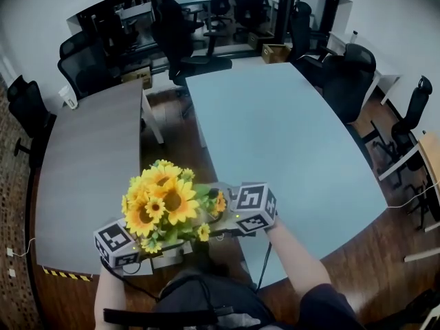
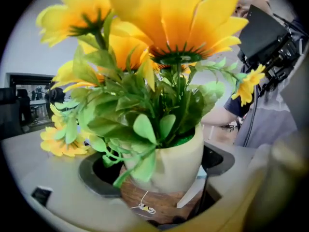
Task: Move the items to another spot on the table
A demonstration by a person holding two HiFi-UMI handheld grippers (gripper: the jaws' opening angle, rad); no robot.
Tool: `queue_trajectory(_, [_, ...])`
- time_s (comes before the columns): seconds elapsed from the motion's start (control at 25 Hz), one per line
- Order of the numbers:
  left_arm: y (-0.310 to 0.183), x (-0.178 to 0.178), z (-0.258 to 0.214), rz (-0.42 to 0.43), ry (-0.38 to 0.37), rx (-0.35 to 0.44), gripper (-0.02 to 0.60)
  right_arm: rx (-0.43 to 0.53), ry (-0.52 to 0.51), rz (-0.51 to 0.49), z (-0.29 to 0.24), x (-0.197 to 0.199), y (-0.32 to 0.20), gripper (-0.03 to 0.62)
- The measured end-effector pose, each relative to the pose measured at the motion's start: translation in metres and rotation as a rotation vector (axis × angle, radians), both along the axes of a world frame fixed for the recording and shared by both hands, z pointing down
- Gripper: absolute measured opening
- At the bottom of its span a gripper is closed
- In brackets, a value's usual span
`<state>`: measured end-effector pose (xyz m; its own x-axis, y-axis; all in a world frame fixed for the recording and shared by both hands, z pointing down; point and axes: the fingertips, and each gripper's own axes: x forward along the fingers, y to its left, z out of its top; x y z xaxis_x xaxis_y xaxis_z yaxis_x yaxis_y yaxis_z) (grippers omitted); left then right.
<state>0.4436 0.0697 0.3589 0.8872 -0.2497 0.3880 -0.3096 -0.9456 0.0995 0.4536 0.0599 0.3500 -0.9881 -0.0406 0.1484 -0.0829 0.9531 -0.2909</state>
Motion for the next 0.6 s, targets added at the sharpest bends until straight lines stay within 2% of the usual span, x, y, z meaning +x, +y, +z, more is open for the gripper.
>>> queue_trajectory(0.16, [-0.021, -0.017, 0.003, -0.055, 0.083, 0.003, 0.499, -0.029, -0.028, -0.021, -0.003, -0.009, -0.015, 0.472])
queue_trajectory(0.36, [-0.050, -0.031, -0.006, -0.056, 0.130, 0.013, 0.499, -0.043, -0.049, -0.043, -0.005, -0.025, -0.046, 0.472])
queue_trajectory(0.52, [-0.088, -0.049, -0.018, -0.063, 0.214, 0.025, 0.499, -0.053, -0.064, -0.044, -0.010, -0.045, -0.087, 0.472])
queue_trajectory(0.6, [-0.109, -0.056, -0.021, -0.067, 0.226, 0.017, 0.499, -0.066, -0.058, -0.054, -0.011, -0.054, -0.110, 0.472])
